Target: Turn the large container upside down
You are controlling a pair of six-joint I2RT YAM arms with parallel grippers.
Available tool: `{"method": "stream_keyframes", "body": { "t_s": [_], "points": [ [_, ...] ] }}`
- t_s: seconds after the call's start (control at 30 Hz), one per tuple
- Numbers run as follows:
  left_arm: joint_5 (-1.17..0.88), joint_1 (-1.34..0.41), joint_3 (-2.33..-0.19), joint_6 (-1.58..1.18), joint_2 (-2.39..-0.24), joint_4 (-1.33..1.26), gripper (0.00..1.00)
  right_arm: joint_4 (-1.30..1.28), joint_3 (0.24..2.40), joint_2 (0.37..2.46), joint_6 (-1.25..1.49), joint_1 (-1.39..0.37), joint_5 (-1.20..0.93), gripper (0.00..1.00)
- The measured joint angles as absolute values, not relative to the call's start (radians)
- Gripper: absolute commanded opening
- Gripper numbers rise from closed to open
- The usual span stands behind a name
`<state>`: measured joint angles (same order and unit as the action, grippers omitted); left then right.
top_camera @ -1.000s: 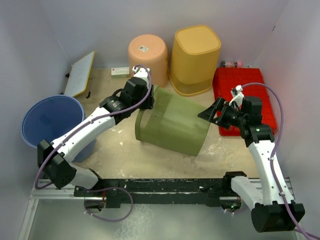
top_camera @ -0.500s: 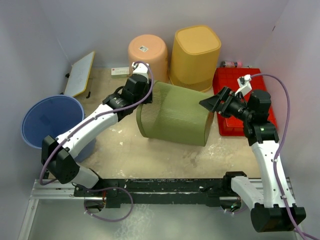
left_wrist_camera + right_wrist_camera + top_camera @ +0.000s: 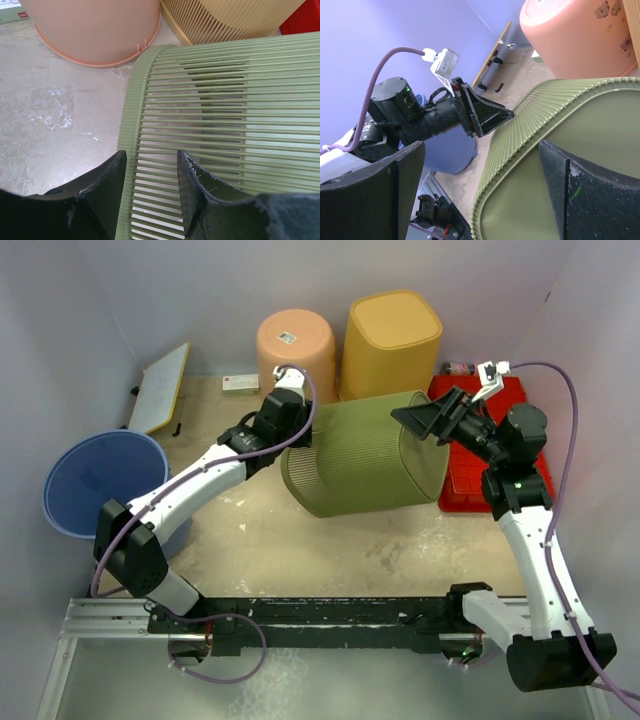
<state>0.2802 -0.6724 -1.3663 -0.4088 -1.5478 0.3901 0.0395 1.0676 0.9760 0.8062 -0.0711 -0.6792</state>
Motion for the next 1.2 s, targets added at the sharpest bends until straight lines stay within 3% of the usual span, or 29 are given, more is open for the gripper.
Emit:
{"method": "stream_keyframes", "body": {
  "t_s": [0.3, 0.63, 0.87, 1.2],
  "points": [
    [0.301, -0.665, -1.366, -0.409, -1.594, 0.359, 0.44, 0.167, 1.053, 1.027, 0.813, -0.186, -0.657, 0.97],
    [0.141, -0.699, -1.31, -0.438, -1.713, 0.402, 0.44, 0.149, 1.056, 1.123, 0.799, -0.218, -0.657, 0.97],
    [0.096, -0.695, -1.307, -0.469, -1.71, 0.397, 0.44, -0.08, 1.137, 1.061, 0.648, -0.218, -0.529, 0.98],
    [0.082, -0.695, -1.299, -0.48, -1.584, 0.418, 0.44, -0.453, 1.158, 0.804, 0.34, -0.218, -0.263, 1.0]
  ]
}}
